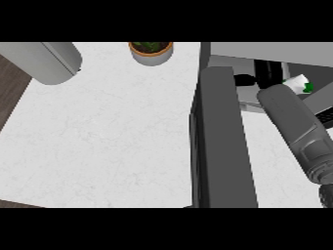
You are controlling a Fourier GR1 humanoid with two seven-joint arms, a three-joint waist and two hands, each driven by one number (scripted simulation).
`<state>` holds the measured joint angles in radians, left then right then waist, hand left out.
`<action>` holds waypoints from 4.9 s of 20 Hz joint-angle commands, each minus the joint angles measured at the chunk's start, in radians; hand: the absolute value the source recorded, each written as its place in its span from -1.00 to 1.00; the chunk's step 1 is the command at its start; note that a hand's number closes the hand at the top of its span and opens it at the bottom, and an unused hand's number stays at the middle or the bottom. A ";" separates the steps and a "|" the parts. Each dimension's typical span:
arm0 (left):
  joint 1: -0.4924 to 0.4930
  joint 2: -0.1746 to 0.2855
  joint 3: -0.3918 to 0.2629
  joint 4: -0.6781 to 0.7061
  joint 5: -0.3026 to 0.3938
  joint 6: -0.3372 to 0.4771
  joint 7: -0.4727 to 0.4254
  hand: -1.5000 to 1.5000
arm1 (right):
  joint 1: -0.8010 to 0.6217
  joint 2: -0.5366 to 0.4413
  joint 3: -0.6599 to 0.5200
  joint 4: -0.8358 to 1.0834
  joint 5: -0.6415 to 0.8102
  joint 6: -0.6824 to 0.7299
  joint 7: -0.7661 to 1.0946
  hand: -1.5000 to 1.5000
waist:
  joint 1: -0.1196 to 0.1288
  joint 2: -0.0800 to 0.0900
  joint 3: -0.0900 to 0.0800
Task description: Pick up the milk, place it into the microwave and close the microwave
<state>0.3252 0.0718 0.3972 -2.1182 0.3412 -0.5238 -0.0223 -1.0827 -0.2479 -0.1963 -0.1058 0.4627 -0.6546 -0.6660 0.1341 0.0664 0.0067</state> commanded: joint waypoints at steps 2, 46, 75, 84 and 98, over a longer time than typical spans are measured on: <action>-0.012 -0.010 -0.068 -0.006 -0.019 -0.036 0.000 -1.00 | 0.010 0.025 -0.046 -0.008 -0.051 0.109 -0.060 -1.00 | -0.010 -0.004 0.001; -0.301 -0.072 -0.786 0.250 -0.450 0.269 0.030 1.00 | 0.786 0.020 -0.109 -0.449 -0.331 0.888 -0.328 -1.00 | -0.159 -0.072 -0.008; -0.856 -0.072 -1.258 1.255 -0.087 0.882 -0.415 1.00 | 1.186 -0.093 0.057 -1.338 -0.636 1.155 -0.050 -1.00 | -0.266 -0.049 -0.013; -0.952 -0.071 -1.303 1.199 0.112 0.994 -0.443 1.00 | 1.177 -0.130 0.102 -1.479 -0.719 1.189 0.076 -1.00 | -0.332 -0.035 -0.015; -1.124 -0.072 -1.220 1.257 0.331 1.252 -0.458 -1.00 | 1.095 -0.225 0.044 -1.550 -0.796 1.197 0.165 -1.00 | -0.396 -0.013 -0.012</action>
<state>-0.7315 0.0007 -0.8512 -0.8859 0.6213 0.6851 -0.4849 0.0352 -0.4560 -0.1366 -1.6533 -0.3150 0.5374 -0.5130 -0.2442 0.0455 -0.0069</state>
